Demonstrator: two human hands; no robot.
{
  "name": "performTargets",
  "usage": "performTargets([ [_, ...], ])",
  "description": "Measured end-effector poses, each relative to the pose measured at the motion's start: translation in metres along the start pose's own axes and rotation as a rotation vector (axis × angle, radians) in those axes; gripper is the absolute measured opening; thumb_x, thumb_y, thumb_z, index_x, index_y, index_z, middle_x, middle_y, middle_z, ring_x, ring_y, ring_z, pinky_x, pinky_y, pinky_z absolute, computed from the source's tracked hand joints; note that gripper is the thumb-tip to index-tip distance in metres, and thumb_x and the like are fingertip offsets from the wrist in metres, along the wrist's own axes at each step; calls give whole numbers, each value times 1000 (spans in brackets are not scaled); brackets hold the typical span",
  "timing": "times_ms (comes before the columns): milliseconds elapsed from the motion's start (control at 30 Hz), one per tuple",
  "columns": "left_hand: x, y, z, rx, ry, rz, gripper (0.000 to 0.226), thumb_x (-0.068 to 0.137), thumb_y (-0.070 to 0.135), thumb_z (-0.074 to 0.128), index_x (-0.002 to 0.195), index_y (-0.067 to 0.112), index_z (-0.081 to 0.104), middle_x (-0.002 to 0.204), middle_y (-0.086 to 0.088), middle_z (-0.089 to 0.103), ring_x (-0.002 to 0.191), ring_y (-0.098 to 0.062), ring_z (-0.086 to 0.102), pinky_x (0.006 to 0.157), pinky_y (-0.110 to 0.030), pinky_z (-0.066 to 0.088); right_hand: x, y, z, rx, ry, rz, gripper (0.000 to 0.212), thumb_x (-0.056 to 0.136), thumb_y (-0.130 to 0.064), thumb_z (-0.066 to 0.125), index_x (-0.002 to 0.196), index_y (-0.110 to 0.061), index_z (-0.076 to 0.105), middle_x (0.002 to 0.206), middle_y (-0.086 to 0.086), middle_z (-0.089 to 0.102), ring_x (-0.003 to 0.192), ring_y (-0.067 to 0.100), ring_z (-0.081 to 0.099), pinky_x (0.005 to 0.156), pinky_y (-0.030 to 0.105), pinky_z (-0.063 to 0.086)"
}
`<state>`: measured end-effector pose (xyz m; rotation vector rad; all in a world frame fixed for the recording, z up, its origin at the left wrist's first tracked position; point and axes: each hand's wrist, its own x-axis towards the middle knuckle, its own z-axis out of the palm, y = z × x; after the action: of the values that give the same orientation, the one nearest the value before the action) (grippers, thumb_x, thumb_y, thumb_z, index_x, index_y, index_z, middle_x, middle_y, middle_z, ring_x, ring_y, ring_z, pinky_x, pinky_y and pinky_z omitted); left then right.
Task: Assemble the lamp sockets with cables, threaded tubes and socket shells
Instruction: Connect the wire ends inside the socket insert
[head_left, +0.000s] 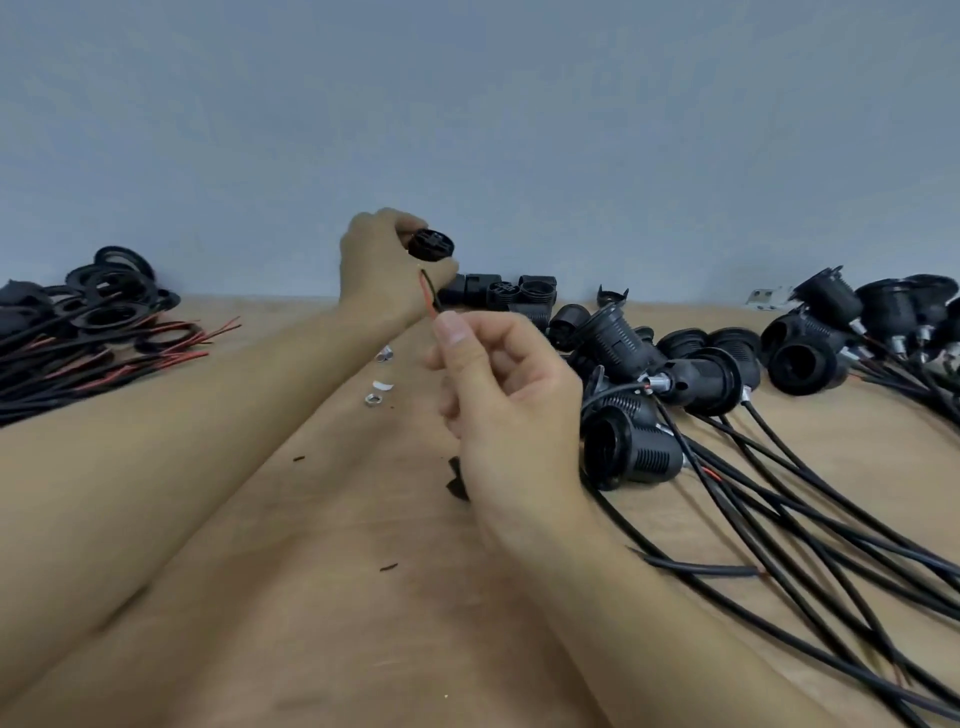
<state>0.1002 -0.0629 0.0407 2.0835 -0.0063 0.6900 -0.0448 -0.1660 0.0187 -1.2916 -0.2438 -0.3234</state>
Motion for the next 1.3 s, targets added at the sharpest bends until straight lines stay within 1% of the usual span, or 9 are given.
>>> performTargets([
  [67,-26,-2,-36,-125,45,-16,37,73,19,82,107,24,68,103,11,69,86,1,66,72,-10,47,-1,-3,1,18,-23,-9,11,91,-15,68,80,-15,67,66,-8,63,52,1,49,53,14,38],
  [133,-68,-5,-75,-195,-51,42,37,71,16,84,100,32,68,95,19,72,86,7,66,70,-8,49,-2,-5,3,34,-73,-9,9,89,-12,70,80,-12,68,59,-12,60,49,0,50,49,9,38],
  [267,-137,-27,-122,-295,-162,91,46,65,13,84,107,22,68,107,6,73,104,-8,68,94,-22,52,-6,-7,5,0,-229,-14,7,89,-6,69,83,-9,72,53,-14,57,43,0,48,45,8,35],
  [367,-142,-40,-133,-339,-133,109,48,68,-1,86,106,20,67,105,4,73,103,-13,68,98,-32,52,-11,-4,8,-77,-336,30,13,91,-16,68,80,-19,75,55,-1,57,42,6,35,44,16,29],
  [467,-137,-42,-135,-321,-114,188,43,68,8,81,108,17,66,104,3,72,102,-12,68,96,-31,53,-15,-3,13,-122,-407,60,18,96,-20,61,82,-19,73,57,5,60,42,11,29,43,20,25],
  [667,-142,-44,-126,-224,-99,417,42,72,8,83,111,12,68,105,3,73,99,-12,70,92,-28,54,-15,-3,13,-178,-347,61,20,96,-15,59,78,-10,66,37,-3,39,35,6,28,44,9,31],
  [833,-142,-42,-124,-206,-81,453,44,71,5,84,110,16,69,104,7,73,96,-8,69,87,-28,55,-16,-3,13,-164,-366,61,14,96,-14,59,85,-8,64,52,1,59,41,11,30,41,17,27],
  [967,-142,-43,-125,-178,-64,432,43,71,7,87,111,12,70,102,5,74,95,-9,69,85,-32,56,-15,-3,12,-191,-342,-3,9,83,-26,70,77,-18,70,47,-14,46,43,4,33,46,13,29],
  [1300,-138,-45,-128,-152,-15,473,42,72,13,87,110,16,69,102,11,72,95,-5,67,85,-26,54,-14,-4,8,-188,-418,-31,7,75,-33,75,75,-26,77,54,-15,58,45,4,34,43,14,30],
])
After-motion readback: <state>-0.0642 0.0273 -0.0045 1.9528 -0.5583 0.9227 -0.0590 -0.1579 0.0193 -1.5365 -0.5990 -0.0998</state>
